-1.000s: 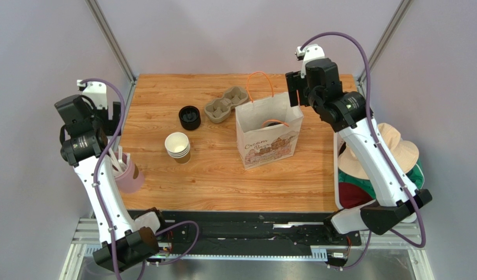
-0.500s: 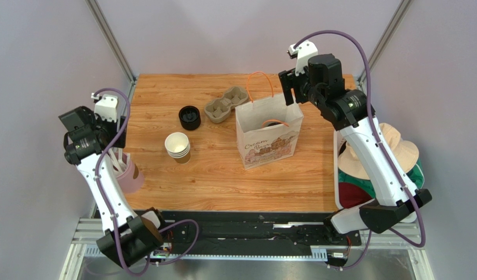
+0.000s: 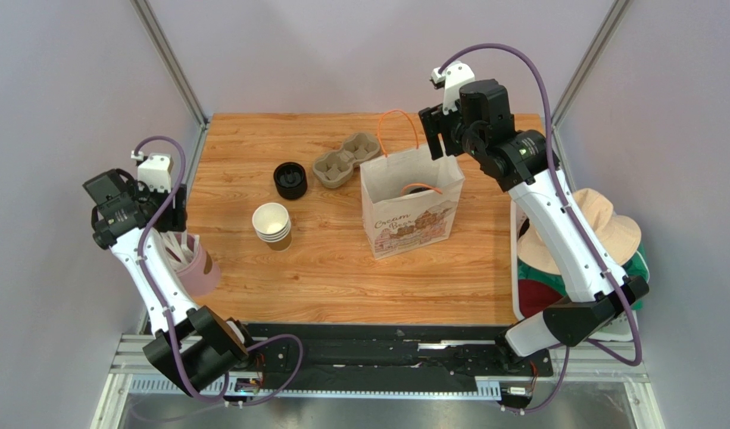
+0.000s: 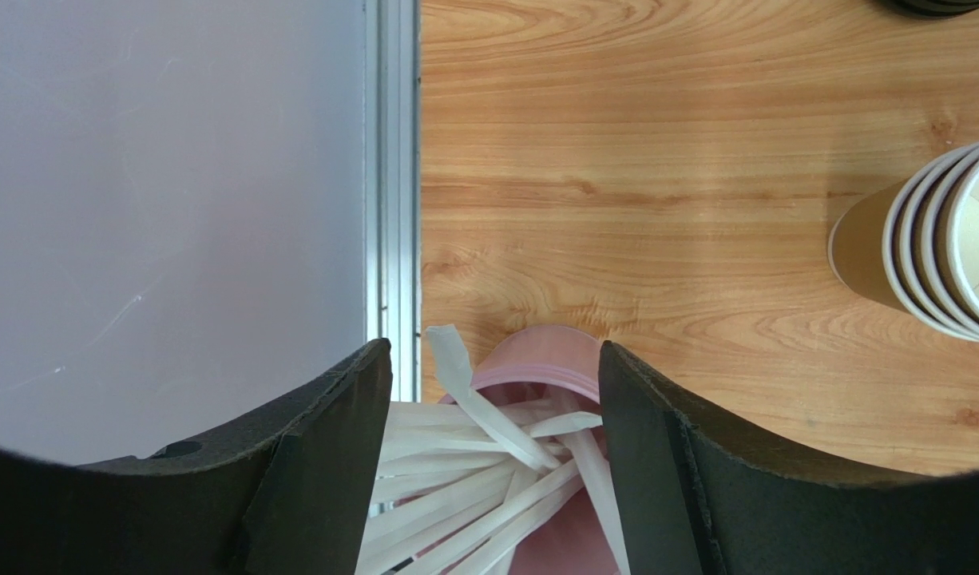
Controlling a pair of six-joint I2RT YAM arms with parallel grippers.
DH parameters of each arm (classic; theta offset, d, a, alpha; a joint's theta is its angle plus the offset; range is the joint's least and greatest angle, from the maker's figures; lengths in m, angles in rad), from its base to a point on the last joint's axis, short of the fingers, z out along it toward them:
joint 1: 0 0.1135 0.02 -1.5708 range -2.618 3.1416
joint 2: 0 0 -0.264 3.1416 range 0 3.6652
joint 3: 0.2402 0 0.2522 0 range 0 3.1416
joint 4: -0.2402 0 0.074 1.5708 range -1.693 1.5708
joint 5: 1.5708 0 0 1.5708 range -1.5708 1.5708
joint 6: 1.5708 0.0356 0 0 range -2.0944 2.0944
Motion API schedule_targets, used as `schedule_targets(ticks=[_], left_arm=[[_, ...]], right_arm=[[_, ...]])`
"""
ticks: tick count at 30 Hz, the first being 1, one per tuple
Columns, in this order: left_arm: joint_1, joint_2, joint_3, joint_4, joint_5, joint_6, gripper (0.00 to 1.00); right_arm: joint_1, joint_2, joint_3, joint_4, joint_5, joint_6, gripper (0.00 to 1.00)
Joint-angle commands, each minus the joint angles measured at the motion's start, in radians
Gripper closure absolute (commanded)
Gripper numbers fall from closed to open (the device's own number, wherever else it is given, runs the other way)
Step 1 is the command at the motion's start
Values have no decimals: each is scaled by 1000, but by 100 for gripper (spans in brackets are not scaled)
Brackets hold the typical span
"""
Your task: Pack the takeout coffee
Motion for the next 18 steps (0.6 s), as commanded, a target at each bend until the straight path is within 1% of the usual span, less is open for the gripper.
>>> schedule_targets(ticks=[1,7,15,18], left_arm=[[24,2,2,-13,34,25,30],[32,19,-4,-24,25,42,32],[56,30,-4,-14,34,34,39],[58,34,-8,-14,43,31,39]], right_arm=[[-2,-2,41,15,13,-10,27],[-1,-12,24,24,19,-12,27],[-2,-17,15,30,23,-12,27],[-2,-17,10,32,21,-10,27]])
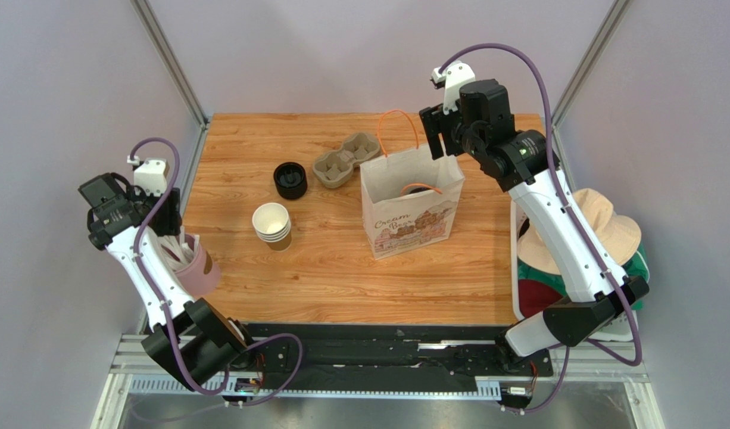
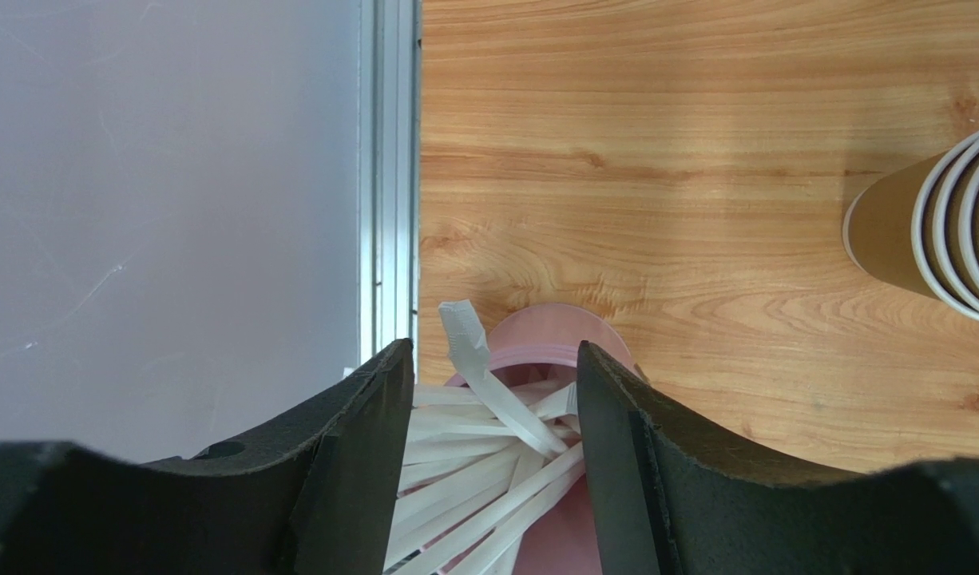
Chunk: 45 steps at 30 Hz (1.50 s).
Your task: Pack the takeout coffee
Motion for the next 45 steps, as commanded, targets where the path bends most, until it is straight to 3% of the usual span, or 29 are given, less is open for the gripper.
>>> schedule_targets(ticks=[1,29,45], left_arm=[[12,6,-4,8,33,8,40],[42,-47,-6,99,59,-84,35],[42,-21,-44,84,46,-81,50]], right_arm=[[-2,-17,10,30,14,-9,27],[-1,-11,2,30,-9,5,28],[-1,-17,-16,33,-15,5,28]])
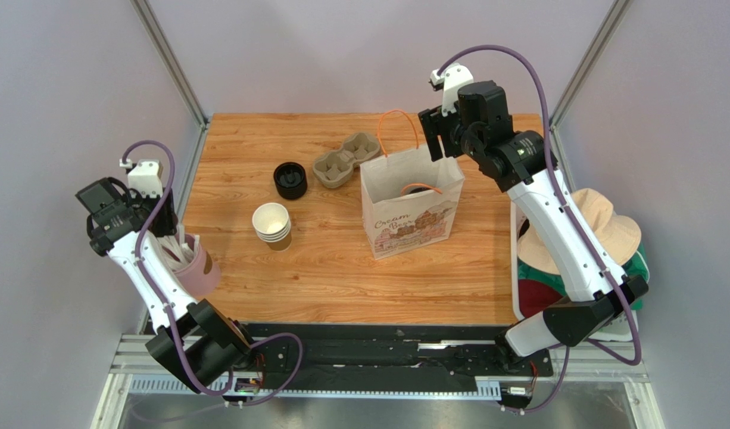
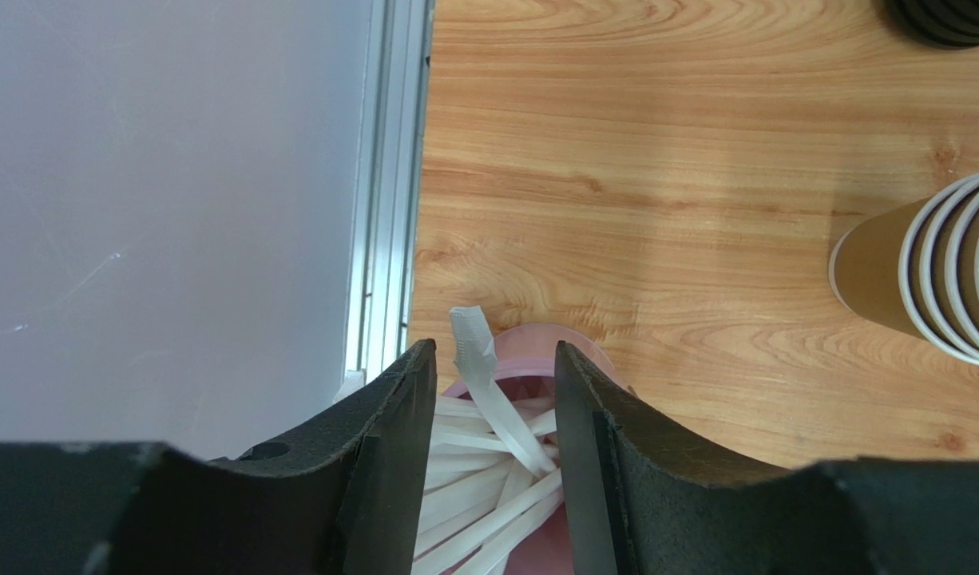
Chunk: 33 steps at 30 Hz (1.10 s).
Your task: Pack the takeout coffee
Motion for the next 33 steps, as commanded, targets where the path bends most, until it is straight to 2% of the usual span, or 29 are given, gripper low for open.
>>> schedule_targets(ticks=[1,16,22,23,25,26,29,33], left_arm=[[13,0,-7,23,6,-13,50],[15,-6,-41,23,-4,-5,61],[16,-16,-40,17,-11,-4,74],[18,-16,-38,15,-11,-4,81],[18,-19,-33,15,-7,-7,87],[16,-21,-29,12,-4,-10,94],[16,-23,2,-6,15,-11,98],[18,-41,58,-26,58,-19,98]], right_arm=[[-1,-15,0,30,-6,3,28],[1,-18,-9,30,1,0,28],[-1,-23,-9,33,4,-3,28],[1,-26,-11,33,4,-2,28],[-1,-25,-11,33,7,-3,28],[1,-26,-11,34,8,-5,28],[-2,-31,-6,37,27,-8,27],[-2,-55,8,42,65,-14,25]])
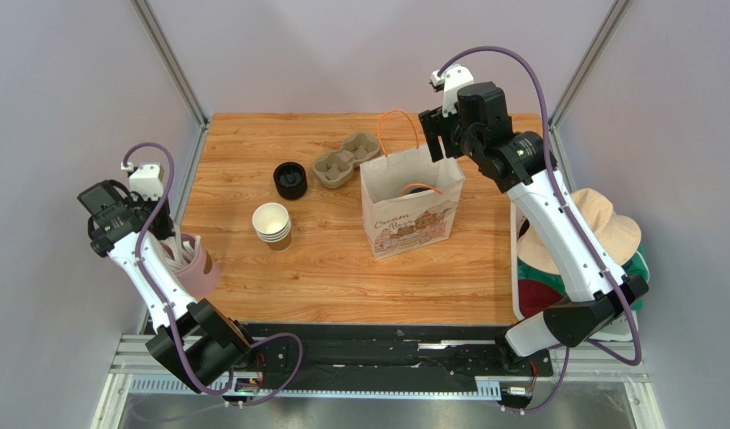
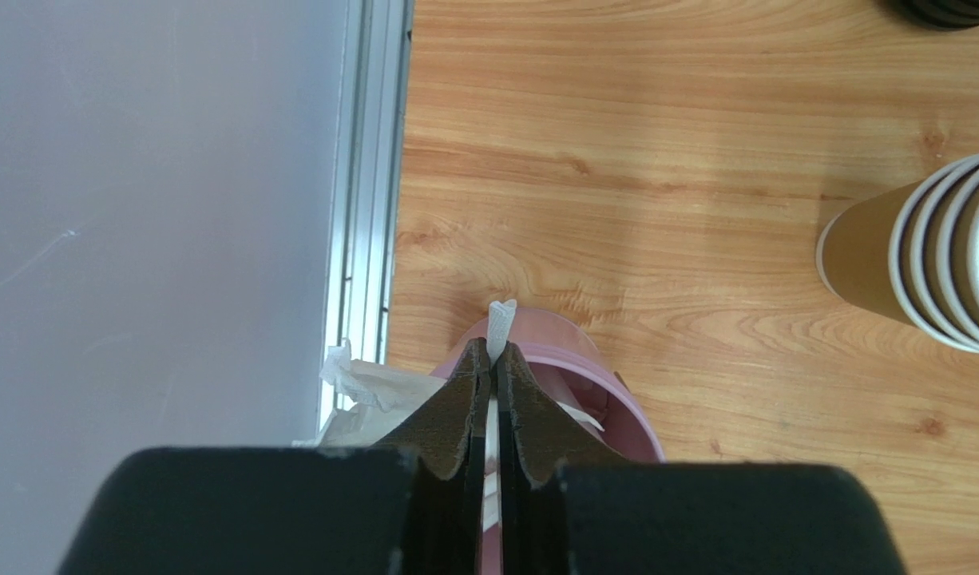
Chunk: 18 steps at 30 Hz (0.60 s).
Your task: Pack the takeout coffee
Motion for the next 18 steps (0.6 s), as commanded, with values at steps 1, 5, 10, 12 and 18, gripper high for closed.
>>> schedule_targets(ticks=[1,5,10,12,18], left_arm=[[13,-48,112,-18,84,-14,98],[12,-68,184,-56,139,-33,98],[12,-97,281,-114,224,-54,97],[13,-117,309,-128,250,-59,96],[13,-134,517,-163,365,-123,94]], right_arm=[[-2,-56,25,41,61,-13,23],[-5,-84,32,61,109,-8,17],[-31,-135,2,122,236,7,1],[-77,-141,-1,133,259,24,1],[-345,-113,3,89,94,191,1]])
